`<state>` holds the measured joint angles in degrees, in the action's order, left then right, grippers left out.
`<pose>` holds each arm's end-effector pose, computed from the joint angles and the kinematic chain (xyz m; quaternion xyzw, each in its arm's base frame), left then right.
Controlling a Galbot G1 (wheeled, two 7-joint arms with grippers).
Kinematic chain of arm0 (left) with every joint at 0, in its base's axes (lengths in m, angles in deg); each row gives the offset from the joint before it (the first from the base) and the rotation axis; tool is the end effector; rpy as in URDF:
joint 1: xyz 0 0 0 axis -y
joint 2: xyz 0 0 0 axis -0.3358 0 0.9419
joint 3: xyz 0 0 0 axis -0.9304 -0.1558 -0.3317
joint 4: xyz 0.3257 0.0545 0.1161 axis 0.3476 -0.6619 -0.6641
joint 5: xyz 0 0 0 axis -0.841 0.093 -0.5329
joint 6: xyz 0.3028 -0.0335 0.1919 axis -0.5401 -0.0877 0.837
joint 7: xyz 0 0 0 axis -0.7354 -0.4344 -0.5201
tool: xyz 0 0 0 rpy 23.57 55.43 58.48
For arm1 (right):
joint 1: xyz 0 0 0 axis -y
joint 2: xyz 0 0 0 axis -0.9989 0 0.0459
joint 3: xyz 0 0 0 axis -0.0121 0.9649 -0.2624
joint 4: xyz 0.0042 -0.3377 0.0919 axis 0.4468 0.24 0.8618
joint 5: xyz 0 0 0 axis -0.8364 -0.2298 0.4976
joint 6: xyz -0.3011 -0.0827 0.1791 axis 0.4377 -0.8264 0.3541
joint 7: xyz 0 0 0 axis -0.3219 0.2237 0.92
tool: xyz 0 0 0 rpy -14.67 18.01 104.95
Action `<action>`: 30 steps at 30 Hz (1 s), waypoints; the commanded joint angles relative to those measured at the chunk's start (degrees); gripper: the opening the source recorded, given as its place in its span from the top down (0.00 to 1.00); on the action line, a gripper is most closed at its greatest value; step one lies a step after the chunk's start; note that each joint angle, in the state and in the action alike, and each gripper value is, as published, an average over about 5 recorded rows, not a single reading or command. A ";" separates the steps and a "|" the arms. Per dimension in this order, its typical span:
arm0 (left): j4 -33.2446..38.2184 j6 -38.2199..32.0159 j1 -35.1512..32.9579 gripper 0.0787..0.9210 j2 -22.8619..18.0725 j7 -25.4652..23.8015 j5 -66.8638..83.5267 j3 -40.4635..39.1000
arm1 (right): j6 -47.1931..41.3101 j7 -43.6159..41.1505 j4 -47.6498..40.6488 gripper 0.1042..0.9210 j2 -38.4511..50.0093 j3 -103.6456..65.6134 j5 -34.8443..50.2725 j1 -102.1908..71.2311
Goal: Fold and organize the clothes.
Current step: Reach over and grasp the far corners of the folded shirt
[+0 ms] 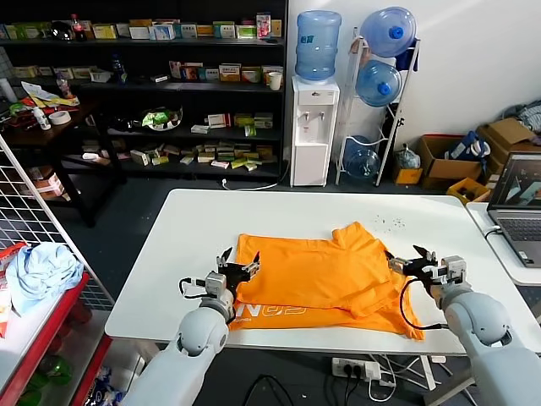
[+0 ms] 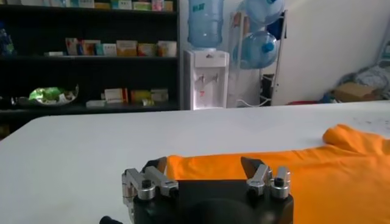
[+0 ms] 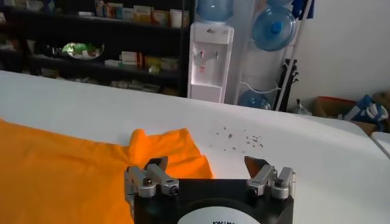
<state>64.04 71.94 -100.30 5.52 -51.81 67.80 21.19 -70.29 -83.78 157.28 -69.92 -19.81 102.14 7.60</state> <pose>0.3832 -0.0575 -0.3634 -0.1103 -0.9812 -0.0136 0.1575 0.3845 -0.1907 -0.2824 0.0568 -0.9686 0.0395 0.2387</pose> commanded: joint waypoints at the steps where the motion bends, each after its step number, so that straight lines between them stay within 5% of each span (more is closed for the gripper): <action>1: -16.10 2.23 13.17 0.12 -2.89 -0.36 1.91 -1.95 | -0.67 -5.19 -15.29 0.12 -1.70 3.47 -2.12 13.37; 10: -24.14 2.55 17.11 0.12 -5.32 -1.34 0.91 -1.05 | 2.71 -7.75 -25.81 0.12 -7.06 4.75 -6.96 18.63; 23: -25.21 2.13 16.27 0.12 -4.91 -1.41 -0.39 0.22 | 4.84 -8.98 -30.52 0.12 -10.11 6.68 -9.33 19.30; 30: -24.11 1.28 15.18 0.21 -4.20 -1.19 -0.83 0.13 | 5.76 -8.02 -30.66 0.30 -11.11 6.74 -9.29 19.75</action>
<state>41.52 73.53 -85.78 1.31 -53.12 67.20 21.32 -65.33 -91.63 129.20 -79.95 -13.46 93.62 25.96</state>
